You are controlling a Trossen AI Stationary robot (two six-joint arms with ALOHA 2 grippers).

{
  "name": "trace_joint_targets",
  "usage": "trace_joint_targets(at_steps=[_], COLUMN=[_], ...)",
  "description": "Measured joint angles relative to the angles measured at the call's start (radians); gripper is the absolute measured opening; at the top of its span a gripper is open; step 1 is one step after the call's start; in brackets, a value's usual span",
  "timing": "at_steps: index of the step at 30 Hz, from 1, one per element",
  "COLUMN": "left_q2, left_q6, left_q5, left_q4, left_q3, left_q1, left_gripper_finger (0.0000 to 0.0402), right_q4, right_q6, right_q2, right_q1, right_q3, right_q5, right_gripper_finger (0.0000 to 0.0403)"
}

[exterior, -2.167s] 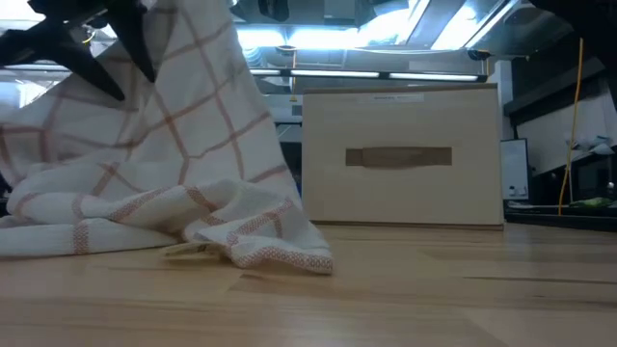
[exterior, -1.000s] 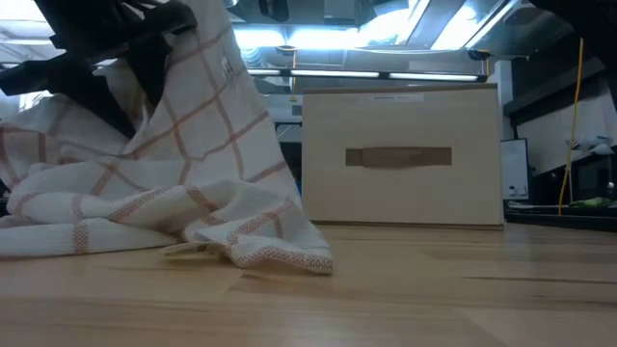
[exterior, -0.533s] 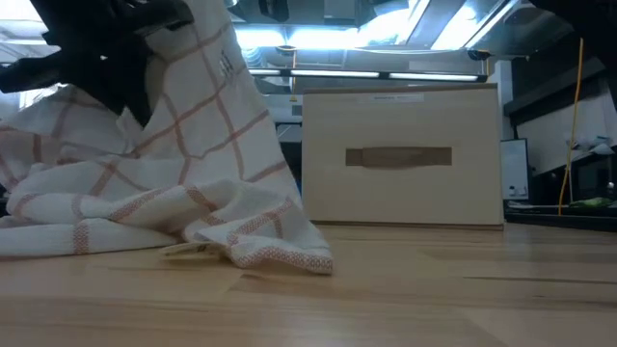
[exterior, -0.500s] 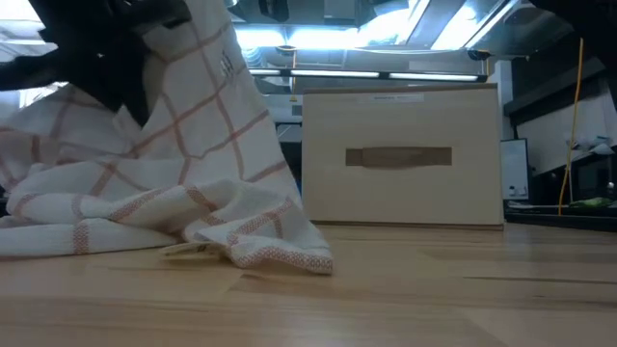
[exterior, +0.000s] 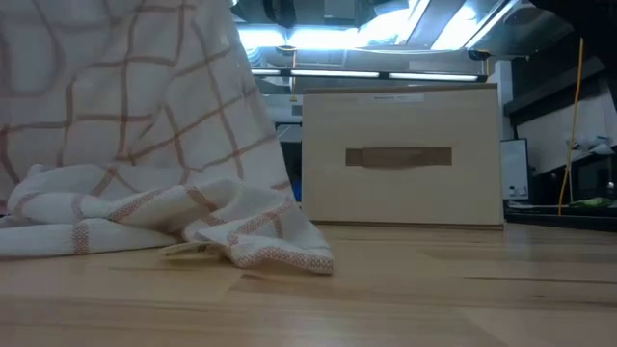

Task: Fold towel
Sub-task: Fold the white towel

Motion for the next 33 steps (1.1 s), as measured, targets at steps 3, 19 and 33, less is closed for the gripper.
trace_joint_targets(at_steps=[3, 19, 33], left_q2=[-0.097, -0.578, -0.672], left_q6=[0.023, 0.027, 0.156], left_q5=[0.036, -0.178, -0.368], left_q4=[-0.001, 0.049, 0.160], left_q3=[0.000, 0.000, 0.000], left_q1=[-0.021, -0.001, 0.040], left_gripper_finger=[0.0001, 0.0000, 0.0000], right_q4=[-0.037, -0.098, -0.034], right_q6=[0.000, -0.056, -0.101], right_q2=[0.000, 0.000, 0.000], right_q1=[0.001, 0.001, 0.000], right_q3=[0.000, 0.000, 0.000], right_q5=[0.008, 0.224, 0.230], right_gripper_finger=[0.0000, 0.0000, 0.0045])
